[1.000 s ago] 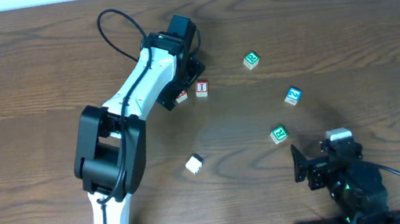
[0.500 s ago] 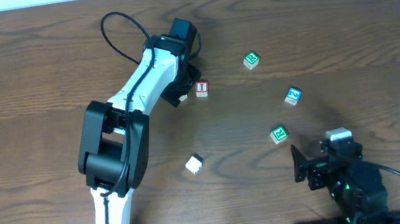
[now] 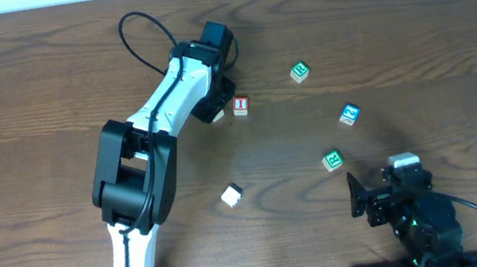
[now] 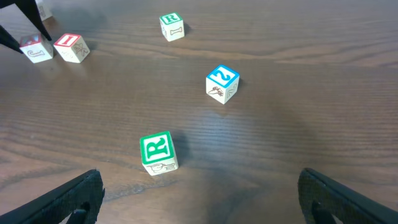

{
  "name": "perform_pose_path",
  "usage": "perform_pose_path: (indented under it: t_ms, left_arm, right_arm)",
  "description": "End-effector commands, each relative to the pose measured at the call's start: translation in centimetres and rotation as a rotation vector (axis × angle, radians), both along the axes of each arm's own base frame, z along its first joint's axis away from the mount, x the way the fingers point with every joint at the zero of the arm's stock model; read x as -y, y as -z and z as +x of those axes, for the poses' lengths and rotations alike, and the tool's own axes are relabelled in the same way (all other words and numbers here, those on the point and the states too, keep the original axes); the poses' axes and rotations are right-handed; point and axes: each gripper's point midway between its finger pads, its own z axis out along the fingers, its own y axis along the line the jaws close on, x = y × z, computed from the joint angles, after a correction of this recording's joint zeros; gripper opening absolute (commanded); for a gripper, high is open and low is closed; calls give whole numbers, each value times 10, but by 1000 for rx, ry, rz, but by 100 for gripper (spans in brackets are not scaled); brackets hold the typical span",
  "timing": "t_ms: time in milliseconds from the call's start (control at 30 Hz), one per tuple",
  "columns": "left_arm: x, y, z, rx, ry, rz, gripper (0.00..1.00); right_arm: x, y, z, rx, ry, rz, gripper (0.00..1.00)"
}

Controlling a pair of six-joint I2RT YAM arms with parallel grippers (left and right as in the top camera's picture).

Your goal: Spell out Ai2

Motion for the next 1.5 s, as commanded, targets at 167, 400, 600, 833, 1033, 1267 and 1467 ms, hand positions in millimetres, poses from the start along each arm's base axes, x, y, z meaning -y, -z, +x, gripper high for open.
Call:
perform_pose_path:
  t_ms: [167,400,600,833,1033,1267,1467]
  left_arm:
    - [-8,9,0,-7,85,49,38]
    - [-6,8,4,13,196,59,37]
    - [-5,8,7,26,286,66,33]
    - [-3,7,10,44,395,76,32]
    - [-2,7,11,52,515,83,31]
    - [-1,7,11,56,638,96,31]
    - [1,7,8,50,710,96,32]
  right_arm:
    - [2,4,0,-6,1,-9,99]
    - [2,4,0,-6,2,-9,99]
    - [2,4,0,-6,1,-9,99]
    - [2,4,0,-6,2,-9,99]
    - [2,4,0,-6,2,-9,99]
    - [2,4,0,-6,1,-9,99]
    - [2,4,0,-6,1,-9,99]
